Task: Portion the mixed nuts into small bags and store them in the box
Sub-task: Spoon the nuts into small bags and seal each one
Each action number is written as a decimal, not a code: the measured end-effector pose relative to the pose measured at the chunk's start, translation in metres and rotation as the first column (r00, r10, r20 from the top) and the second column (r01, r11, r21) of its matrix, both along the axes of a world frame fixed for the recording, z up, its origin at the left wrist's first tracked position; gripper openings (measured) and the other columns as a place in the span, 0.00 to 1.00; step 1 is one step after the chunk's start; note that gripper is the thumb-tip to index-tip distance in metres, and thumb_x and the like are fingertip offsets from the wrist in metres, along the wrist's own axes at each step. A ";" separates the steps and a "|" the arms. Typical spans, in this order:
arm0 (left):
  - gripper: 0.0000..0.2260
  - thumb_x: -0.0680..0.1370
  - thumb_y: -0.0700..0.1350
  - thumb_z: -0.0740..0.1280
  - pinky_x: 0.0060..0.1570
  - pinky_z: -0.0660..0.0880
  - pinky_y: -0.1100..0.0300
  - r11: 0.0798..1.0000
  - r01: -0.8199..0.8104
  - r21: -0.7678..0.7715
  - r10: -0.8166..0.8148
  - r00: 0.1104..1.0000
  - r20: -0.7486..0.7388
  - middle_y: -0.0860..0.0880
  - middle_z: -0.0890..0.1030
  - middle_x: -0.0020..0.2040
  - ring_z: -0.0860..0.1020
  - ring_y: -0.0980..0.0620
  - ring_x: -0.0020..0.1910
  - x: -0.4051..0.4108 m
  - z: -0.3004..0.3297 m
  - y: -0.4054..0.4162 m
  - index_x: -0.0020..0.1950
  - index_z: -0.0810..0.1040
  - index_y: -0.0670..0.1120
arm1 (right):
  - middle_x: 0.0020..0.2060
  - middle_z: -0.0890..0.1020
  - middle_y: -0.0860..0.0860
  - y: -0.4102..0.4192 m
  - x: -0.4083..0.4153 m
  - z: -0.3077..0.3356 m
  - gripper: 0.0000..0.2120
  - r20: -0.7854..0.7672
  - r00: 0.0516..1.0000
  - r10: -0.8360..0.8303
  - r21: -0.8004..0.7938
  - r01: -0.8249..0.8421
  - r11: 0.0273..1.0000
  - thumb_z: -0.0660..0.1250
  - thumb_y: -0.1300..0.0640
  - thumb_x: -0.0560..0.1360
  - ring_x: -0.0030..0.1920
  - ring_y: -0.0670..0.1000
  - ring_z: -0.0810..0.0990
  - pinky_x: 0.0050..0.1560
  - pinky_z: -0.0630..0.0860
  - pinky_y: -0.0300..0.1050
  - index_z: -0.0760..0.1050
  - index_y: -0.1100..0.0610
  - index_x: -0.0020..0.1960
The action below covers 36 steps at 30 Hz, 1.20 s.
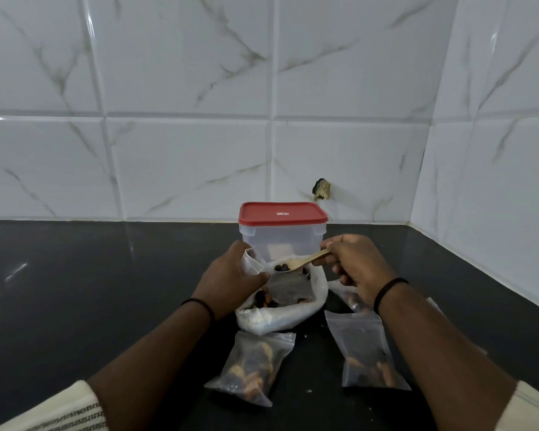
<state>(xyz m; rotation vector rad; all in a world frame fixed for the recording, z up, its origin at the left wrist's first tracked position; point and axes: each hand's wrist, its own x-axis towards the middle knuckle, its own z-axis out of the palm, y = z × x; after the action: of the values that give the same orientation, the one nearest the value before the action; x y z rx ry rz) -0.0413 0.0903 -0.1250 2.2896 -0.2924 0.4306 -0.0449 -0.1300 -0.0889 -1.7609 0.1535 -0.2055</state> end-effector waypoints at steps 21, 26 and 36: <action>0.20 0.72 0.53 0.74 0.38 0.70 0.68 0.998 0.039 -0.039 -0.038 0.999 0.031 0.56 0.79 0.49 0.77 0.61 0.44 0.000 -0.001 -0.001 0.61 0.71 0.53 | 0.47 0.86 0.51 0.022 -0.015 0.004 0.08 0.352 0.854 0.383 -0.226 -0.320 0.920 0.64 0.64 0.80 0.40 0.51 0.83 0.34 0.77 0.42 0.82 0.56 0.51; 0.21 0.73 0.53 0.73 0.37 0.69 0.69 0.999 0.036 -0.032 -0.035 0.999 0.036 0.56 0.78 0.47 0.77 0.61 0.43 0.001 -0.002 0.000 0.62 0.71 0.52 | 0.51 0.86 0.55 0.020 -0.016 0.006 0.12 0.343 0.805 0.483 -0.290 -0.399 0.870 0.63 0.68 0.80 0.46 0.49 0.82 0.39 0.76 0.40 0.83 0.56 0.50; 0.19 0.73 0.54 0.73 0.36 0.68 0.70 0.999 0.024 -0.034 -0.023 0.999 0.027 0.60 0.77 0.45 0.75 0.65 0.43 0.000 0.000 -0.001 0.60 0.71 0.53 | 0.42 0.85 0.51 0.017 -0.012 0.005 0.10 0.410 0.852 0.325 -0.165 -0.281 0.945 0.64 0.66 0.80 0.35 0.48 0.81 0.34 0.76 0.42 0.82 0.56 0.54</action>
<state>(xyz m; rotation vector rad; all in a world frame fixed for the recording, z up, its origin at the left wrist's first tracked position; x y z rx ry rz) -0.0413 0.0898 -0.1254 2.2465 -0.3224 0.4508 -0.0574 -0.1130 -0.0843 -1.7669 -0.4661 -0.3727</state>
